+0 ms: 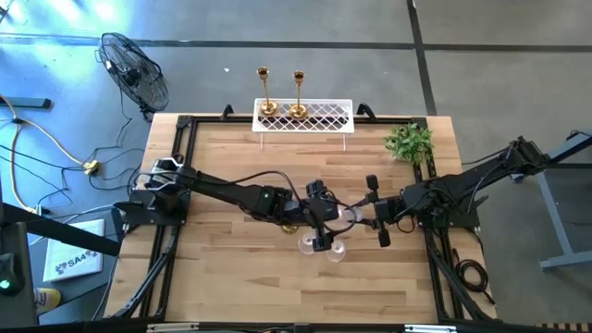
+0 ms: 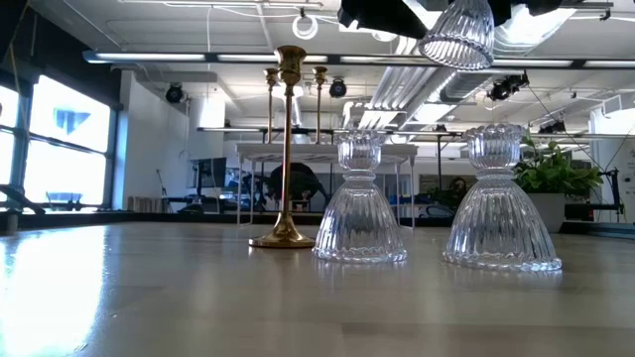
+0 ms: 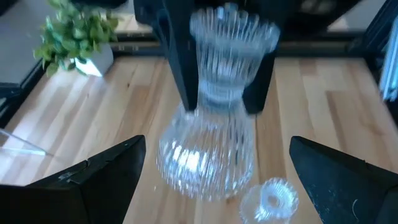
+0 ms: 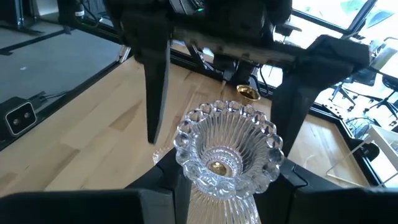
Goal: Pick & Place candle stick holders
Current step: Put the top glass candle holder on the shelf
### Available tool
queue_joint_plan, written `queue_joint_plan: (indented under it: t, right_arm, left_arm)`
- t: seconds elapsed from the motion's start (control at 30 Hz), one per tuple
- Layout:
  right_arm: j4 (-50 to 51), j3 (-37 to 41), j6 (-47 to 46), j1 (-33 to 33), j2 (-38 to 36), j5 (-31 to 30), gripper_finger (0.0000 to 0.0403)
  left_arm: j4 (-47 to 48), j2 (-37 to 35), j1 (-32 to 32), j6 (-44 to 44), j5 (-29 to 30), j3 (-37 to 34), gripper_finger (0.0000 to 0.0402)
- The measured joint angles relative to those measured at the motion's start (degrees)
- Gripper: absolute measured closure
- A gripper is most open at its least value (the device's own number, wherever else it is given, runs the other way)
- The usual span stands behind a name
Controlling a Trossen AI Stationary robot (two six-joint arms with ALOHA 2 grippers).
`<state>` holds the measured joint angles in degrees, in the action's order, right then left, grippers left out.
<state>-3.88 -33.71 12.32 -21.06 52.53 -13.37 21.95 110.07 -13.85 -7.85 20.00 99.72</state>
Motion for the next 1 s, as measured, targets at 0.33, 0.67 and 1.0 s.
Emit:
queue_joint_plan:
  t: [0.33,0.67,1.0]
  right_arm:
    - [0.2,0.0,-0.1,0.0,0.0,0.0,0.0282]
    - [0.2,0.0,-0.2,0.0,0.0,0.0,0.0282]
    - [0.2,0.0,-0.2,0.0,0.0,0.0,0.0282]
  left_arm:
    - [-2.0,1.8,0.1,0.5,0.7,0.1,0.0011]
    - [-3.6,2.9,0.0,2.5,3.0,-0.1,0.0011]
    - [-8.2,3.7,0.8,3.1,0.0,0.0,0.0011]
